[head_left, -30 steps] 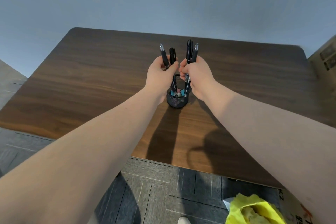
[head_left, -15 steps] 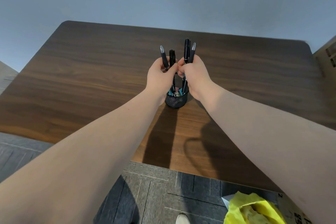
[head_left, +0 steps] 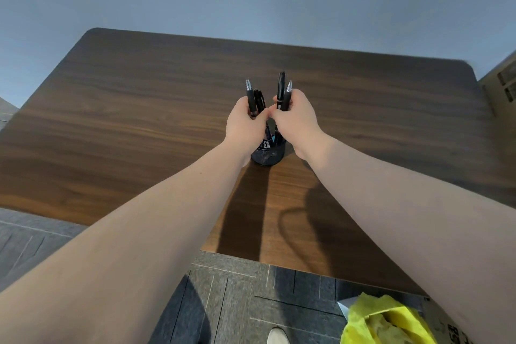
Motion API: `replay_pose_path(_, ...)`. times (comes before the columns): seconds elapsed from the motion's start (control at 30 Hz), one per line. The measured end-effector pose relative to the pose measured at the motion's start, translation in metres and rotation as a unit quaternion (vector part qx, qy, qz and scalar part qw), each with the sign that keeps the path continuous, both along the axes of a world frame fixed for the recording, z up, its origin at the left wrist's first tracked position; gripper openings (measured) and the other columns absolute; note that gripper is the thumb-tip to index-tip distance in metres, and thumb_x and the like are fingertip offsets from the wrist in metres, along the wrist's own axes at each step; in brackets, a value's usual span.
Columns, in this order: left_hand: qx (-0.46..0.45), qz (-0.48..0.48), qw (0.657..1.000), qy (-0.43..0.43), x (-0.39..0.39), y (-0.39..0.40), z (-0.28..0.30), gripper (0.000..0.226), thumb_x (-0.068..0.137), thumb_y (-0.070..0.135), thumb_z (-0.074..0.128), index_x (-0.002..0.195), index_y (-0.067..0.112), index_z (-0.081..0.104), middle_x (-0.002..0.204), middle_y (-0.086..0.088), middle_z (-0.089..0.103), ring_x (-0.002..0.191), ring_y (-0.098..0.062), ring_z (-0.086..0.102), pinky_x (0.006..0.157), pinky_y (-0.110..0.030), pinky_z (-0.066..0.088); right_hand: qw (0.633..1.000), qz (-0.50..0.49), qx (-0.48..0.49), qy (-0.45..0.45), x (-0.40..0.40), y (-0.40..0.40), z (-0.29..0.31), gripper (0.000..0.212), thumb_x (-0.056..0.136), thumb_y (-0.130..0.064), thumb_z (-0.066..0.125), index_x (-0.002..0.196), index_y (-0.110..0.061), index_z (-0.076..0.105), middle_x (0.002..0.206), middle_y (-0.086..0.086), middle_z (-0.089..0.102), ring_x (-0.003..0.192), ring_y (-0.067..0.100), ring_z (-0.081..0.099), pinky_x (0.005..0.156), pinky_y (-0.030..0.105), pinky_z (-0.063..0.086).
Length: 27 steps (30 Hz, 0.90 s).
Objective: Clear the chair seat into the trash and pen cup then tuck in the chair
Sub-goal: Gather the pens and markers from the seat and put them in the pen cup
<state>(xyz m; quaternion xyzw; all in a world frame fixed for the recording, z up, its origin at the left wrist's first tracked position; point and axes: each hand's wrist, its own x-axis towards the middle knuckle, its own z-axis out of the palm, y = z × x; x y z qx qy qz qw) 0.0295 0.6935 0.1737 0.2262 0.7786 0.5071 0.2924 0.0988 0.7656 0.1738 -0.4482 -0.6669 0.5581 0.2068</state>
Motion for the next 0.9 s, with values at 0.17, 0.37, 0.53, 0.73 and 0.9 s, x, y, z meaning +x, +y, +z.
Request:
replay_pose_path(0.17, 0.0, 0.002, 1.0, 0.015, 0.001, -0.002, 0.006, 0.039, 0.09, 0.018, 0.059, 0.127, 0.02, 0.046, 0.104, 0.005, 0.056, 0.064, -0.002, 0.055, 0.048, -0.002, 0.045, 1.0, -0.007, 0.023, -0.003, 0.003, -0.002, 0.0, 0.034, 0.087, -0.001, 0.055, 0.117, -0.016, 0.055, 0.103, -0.005, 0.058, 0.094, 0.012, 0.056, 0.071, 0.019, 0.046)
replay_pose_path(0.37, -0.009, -0.022, 0.998, 0.05, -0.003, -0.013, 0.017, 0.05, 0.091, 0.012, 0.056, 0.138, 0.018, 0.04, 0.135, 0.004, 0.044, 0.081, 0.023, 0.06, 0.066, 0.002, 0.044, 0.997, 0.023, 0.065, -0.023, 0.008, -0.006, 0.007, 0.049, 0.088, -0.006, 0.059, 0.134, -0.017, 0.048, 0.139, 0.001, 0.052, 0.13, 0.015, 0.048, 0.107, 0.028, 0.04)
replay_pose_path(0.53, -0.051, -0.038, 0.995, 0.072, -0.009, -0.036, 0.026, 0.058, 0.09, 0.023, 0.057, 0.143, 0.023, 0.035, 0.152, 0.003, 0.035, 0.14, -0.015, 0.031, 0.114, -0.035, 0.031, 0.99, 0.059, 0.108, -0.07, 0.013, -0.017, 0.02, 0.051, 0.092, -0.012, 0.055, 0.14, -0.021, 0.042, 0.146, -0.001, 0.046, 0.128, 0.019, 0.05, 0.092, 0.021, 0.042)
replay_pose_path(0.73, -0.083, -0.045, 0.995, 0.042, -0.017, -0.089, 0.038, 0.06, 0.092, 0.029, 0.054, 0.146, 0.026, 0.029, 0.154, 0.0, 0.029, 0.135, -0.02, 0.037, 0.1, -0.028, 0.034, 0.98, 0.086, 0.146, -0.101, 0.01, -0.054, 0.031, 0.049, 0.093, -0.018, 0.054, 0.14, -0.023, 0.043, 0.142, -0.001, 0.051, 0.13, 0.021, 0.048, 0.104, 0.03, 0.037)
replay_pose_path(0.9, -0.129, -0.052, 0.99, 0.006, -0.029, -0.161, 0.053, 0.062, 0.091, 0.038, 0.055, 0.146, 0.031, 0.028, 0.154, 0.0, 0.029, 0.128, -0.023, 0.043, 0.095, -0.029, 0.033, 0.973, 0.11, 0.154, -0.128, 0.011, -0.103, 0.046, 0.052, 0.093, -0.026, 0.055, 0.143, -0.027, 0.04, 0.15, -0.003, 0.042, 0.136, 0.021, 0.041, 0.109, 0.031, 0.034)
